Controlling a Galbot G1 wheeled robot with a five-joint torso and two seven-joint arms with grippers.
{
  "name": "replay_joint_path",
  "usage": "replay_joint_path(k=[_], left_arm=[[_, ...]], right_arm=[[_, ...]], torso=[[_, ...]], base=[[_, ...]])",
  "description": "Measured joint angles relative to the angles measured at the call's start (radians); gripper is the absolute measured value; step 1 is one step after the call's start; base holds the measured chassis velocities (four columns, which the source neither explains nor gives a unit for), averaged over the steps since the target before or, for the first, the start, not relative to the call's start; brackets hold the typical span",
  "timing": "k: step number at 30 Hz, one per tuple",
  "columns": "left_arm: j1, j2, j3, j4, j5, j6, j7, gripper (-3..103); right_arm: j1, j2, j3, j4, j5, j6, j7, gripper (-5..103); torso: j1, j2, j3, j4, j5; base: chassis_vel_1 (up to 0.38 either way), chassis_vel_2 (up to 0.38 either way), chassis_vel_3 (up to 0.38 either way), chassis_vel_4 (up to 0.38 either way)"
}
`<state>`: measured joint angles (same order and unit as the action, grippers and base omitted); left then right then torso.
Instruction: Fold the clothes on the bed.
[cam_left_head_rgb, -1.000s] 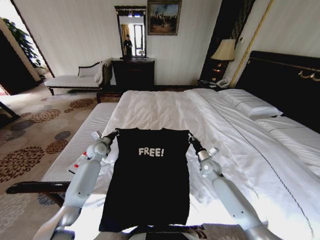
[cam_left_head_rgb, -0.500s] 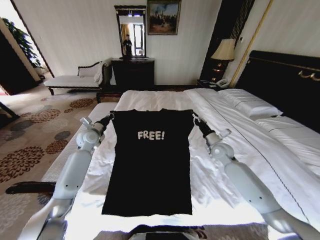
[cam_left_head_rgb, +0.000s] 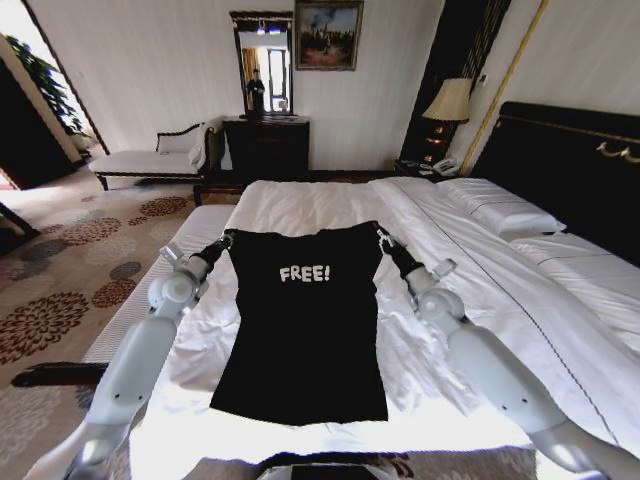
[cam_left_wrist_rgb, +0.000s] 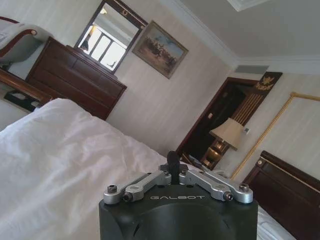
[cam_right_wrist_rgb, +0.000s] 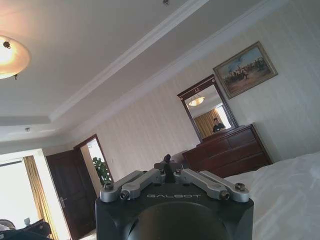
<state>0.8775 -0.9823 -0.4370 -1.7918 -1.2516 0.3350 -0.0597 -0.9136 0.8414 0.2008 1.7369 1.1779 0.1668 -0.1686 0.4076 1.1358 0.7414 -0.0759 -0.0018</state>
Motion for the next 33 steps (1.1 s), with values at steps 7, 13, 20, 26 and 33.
replay_joint_path(k=[7, 13, 20, 26, 33], left_arm=[[0.214, 0.005, -0.108, -0.105, -0.003, 0.005, 0.042, 1], [0.420, -0.016, -0.177, -0.175, 0.030, 0.010, 0.064, 1], [0.559, -0.064, -0.189, -0.192, 0.125, 0.008, 0.077, 1], [0.635, -0.109, -0.204, -0.194, 0.182, 0.005, 0.077, 1], [0.694, -0.138, -0.205, -0.167, 0.314, 0.005, 0.078, 1]], right_arm=[[-0.199, 0.002, 0.079, 0.105, -0.013, 0.011, 0.060, 1], [-0.437, 0.023, 0.150, 0.140, -0.098, 0.034, 0.072, 1], [-0.581, 0.070, 0.165, 0.118, -0.192, 0.084, 0.102, 1], [-0.668, 0.134, 0.156, 0.079, -0.277, 0.140, 0.144, 1], [-0.731, 0.182, 0.134, 0.027, -0.345, 0.193, 0.148, 1]], torso=[[0.000, 0.000, 0.000, 0.0007, -0.0001], [0.000, 0.000, 0.000, 0.0000, 0.0002], [0.000, 0.000, 0.000, 0.0005, -0.0001], [0.000, 0.000, 0.000, 0.0003, 0.0000], [0.000, 0.000, 0.000, 0.0003, 0.0000]], base=[[0.000, 0.000, 0.000, 0.000], [0.000, 0.000, 0.000, 0.000], [0.000, 0.000, 0.000, 0.000], [0.000, 0.000, 0.000, 0.000], [0.000, 0.000, 0.000, 0.000]])
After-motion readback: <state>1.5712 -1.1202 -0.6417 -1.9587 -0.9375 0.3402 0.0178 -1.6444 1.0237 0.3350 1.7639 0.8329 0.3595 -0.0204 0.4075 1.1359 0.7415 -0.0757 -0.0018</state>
